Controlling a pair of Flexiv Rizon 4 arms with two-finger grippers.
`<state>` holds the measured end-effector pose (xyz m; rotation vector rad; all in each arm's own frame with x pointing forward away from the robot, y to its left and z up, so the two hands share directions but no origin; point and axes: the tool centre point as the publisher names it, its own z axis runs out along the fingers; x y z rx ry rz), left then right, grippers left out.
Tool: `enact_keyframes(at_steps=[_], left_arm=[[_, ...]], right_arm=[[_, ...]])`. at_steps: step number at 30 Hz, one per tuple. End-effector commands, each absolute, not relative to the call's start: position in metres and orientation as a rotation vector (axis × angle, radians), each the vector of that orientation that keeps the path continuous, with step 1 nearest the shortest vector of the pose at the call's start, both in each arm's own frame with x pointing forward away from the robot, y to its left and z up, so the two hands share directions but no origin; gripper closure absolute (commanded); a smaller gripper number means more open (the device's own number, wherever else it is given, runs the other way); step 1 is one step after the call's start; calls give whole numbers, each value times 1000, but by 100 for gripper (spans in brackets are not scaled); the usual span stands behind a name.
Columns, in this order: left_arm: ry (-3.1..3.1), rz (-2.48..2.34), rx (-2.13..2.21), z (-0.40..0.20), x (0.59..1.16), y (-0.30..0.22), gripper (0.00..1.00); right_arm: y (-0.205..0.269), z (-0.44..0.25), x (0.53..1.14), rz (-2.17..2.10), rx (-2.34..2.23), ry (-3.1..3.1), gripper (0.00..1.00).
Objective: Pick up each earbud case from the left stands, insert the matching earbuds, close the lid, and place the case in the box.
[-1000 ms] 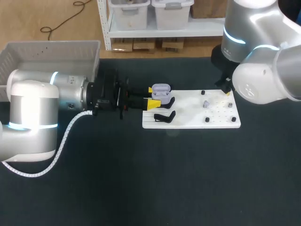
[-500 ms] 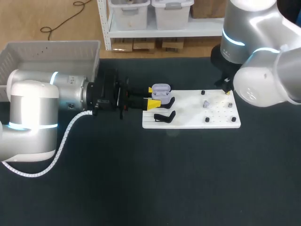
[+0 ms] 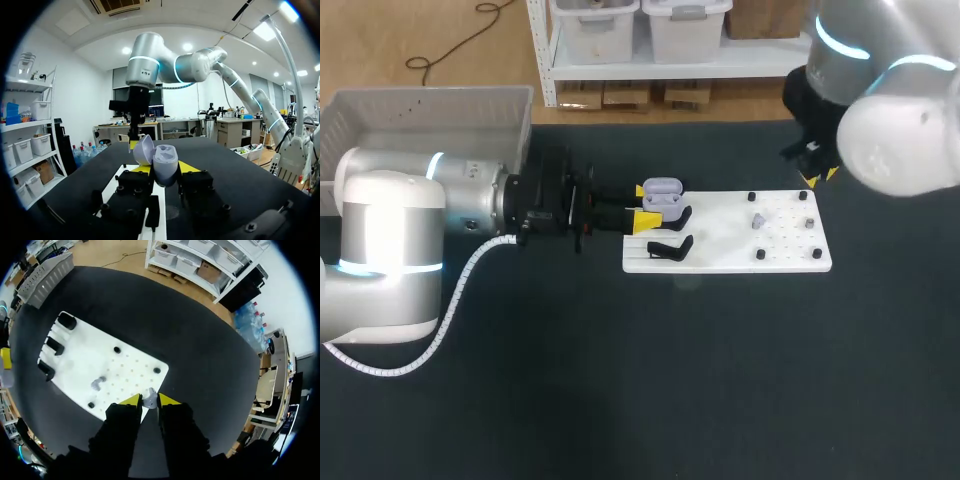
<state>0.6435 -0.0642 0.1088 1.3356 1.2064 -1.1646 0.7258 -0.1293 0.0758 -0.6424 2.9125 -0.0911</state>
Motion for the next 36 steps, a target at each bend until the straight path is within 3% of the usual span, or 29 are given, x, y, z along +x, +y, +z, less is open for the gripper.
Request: enact_keyframes(at_steps=[1,16,32,36], left_arm=[[1205,-1162,1334,108,643,-64,100],[1205,-1162,1334,108,643,-64,100],[1205,-1162,1334,108,643,-64,100],[1205,-1162,1334,108,643,-64,100]], right_arm=[[-113,134,694,-84,-638,2958,100],[-41,178,636,-67,-411,3067,100],[-41,178,636,-67,-411,3067,100],[-18,183,635,-33,-239,3035,100]])
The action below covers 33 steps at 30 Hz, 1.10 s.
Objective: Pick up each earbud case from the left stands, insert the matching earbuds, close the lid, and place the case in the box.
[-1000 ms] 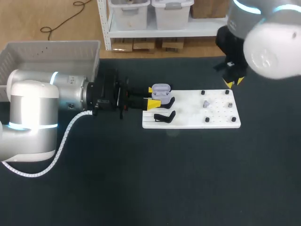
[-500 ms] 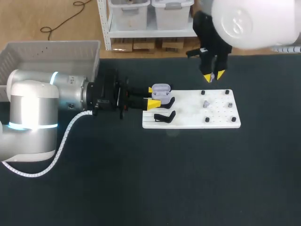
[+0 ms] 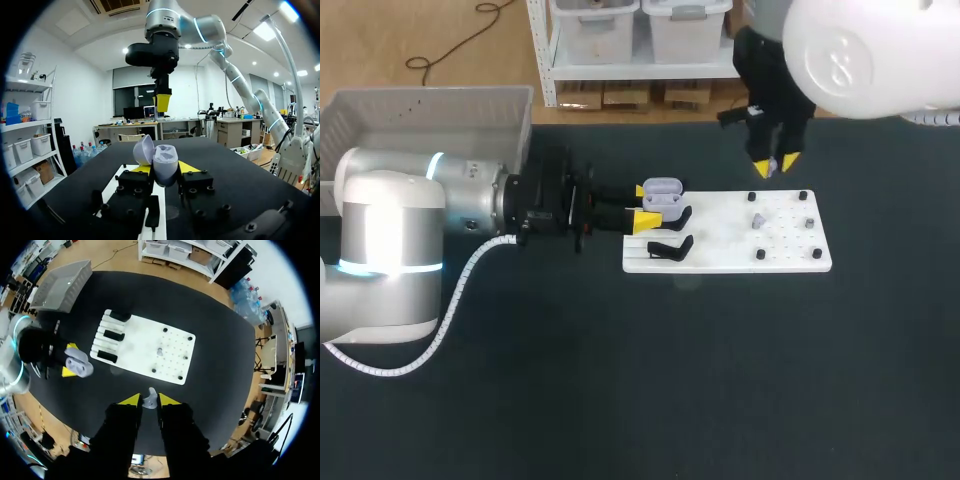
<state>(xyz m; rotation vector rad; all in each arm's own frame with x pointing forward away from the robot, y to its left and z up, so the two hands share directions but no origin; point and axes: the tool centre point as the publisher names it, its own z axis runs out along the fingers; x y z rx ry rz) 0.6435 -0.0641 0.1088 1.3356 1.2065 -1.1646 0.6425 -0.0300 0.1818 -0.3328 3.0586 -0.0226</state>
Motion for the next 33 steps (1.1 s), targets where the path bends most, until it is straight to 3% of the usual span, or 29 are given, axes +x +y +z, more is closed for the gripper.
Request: enact_keyframes(at_steps=[1,13,33], left_arm=[[1205,-1162,1334,108,643,-64,100],[1205,-1162,1334,108,643,-64,100],[1205,-1162,1334,108,643,-64,100]], right_arm=[[-13,184,634,-56,-168,3045,100],[24,185,618,-2,462,3020,100],[34,186,615,58,482,3014,100]])
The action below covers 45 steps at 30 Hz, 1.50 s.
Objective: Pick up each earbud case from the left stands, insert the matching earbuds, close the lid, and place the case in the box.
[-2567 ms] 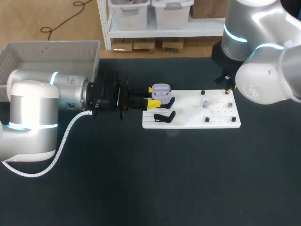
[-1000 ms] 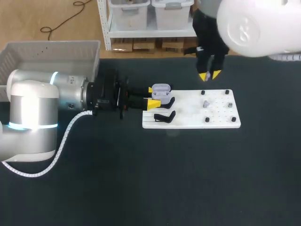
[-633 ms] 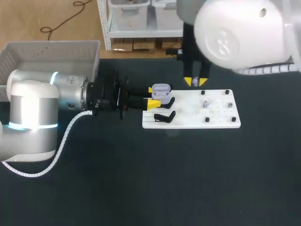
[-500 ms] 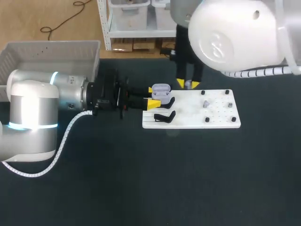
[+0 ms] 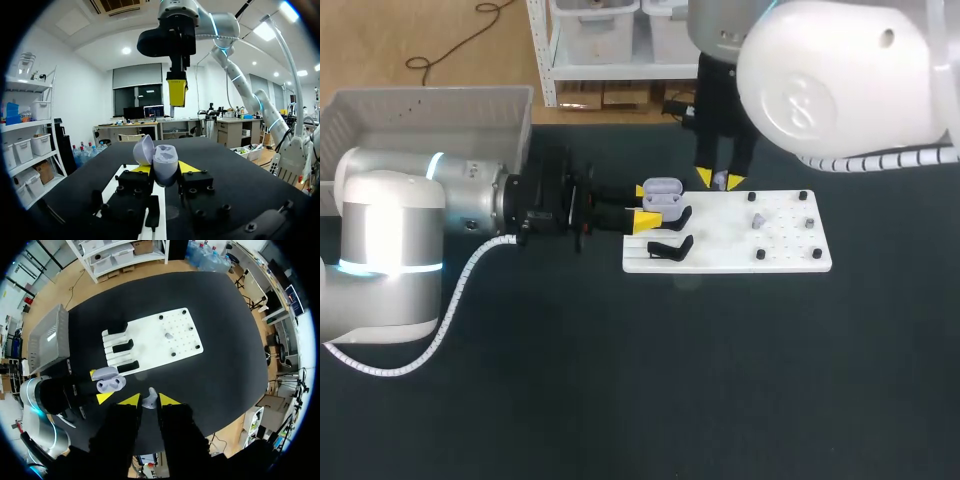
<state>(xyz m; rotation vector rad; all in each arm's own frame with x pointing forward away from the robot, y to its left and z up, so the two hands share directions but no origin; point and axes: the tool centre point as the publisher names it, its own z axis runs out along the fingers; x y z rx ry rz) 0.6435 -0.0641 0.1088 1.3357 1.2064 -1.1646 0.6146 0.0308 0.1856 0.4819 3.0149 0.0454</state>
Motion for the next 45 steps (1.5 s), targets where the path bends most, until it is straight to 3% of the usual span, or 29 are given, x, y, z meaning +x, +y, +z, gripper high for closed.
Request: enact_keyframes(at_steps=[1,26,45], left_arm=[[1205,-1162,1334,108,643,-64,100],[1205,-1162,1334,108,643,-64,100],[1205,-1162,1334,108,643,-64,100]], right_arm=[[38,186,617,73,508,3016,100],[88,179,621,-73,633,3004,100],[93,165,630,-99,729,3014,100]])
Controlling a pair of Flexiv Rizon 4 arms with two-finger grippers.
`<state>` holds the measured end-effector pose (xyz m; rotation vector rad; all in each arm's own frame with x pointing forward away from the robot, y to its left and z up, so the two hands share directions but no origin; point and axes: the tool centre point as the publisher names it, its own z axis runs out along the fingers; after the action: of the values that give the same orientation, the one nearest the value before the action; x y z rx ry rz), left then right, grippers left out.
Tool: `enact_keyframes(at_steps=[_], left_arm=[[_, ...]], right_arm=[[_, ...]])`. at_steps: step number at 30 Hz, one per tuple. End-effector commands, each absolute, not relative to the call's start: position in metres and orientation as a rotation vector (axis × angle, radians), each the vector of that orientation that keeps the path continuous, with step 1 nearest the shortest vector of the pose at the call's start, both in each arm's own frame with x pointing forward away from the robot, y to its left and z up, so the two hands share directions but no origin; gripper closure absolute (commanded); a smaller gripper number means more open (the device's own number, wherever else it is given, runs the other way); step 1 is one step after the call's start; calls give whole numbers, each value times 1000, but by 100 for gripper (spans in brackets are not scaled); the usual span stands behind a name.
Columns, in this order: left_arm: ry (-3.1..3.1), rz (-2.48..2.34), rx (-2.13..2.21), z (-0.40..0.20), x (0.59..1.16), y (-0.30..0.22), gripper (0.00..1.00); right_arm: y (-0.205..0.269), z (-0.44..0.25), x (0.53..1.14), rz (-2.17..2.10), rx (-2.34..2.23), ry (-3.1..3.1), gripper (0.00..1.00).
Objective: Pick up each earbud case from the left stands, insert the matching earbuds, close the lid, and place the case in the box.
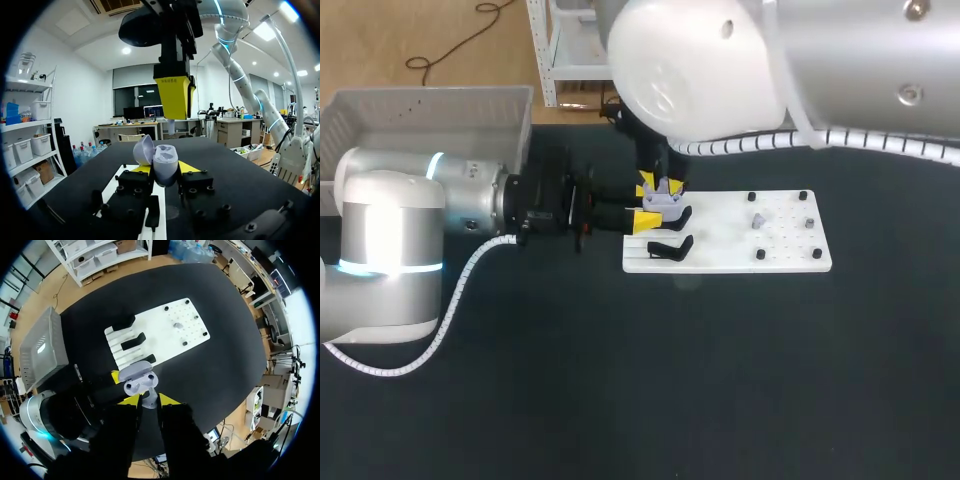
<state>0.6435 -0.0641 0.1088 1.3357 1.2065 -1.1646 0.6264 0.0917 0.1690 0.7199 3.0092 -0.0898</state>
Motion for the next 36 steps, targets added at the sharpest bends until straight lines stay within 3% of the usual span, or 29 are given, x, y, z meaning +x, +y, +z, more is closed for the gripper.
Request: enact_keyframes(at_steps=[1,36], left_arm=[[1205,-1162,1334,108,643,-64,100],[1205,-1162,1334,108,643,-64,100]], right_arm=[[93,164,629,-101,731,3014,100],[92,149,639,-116,799,3029,100]])
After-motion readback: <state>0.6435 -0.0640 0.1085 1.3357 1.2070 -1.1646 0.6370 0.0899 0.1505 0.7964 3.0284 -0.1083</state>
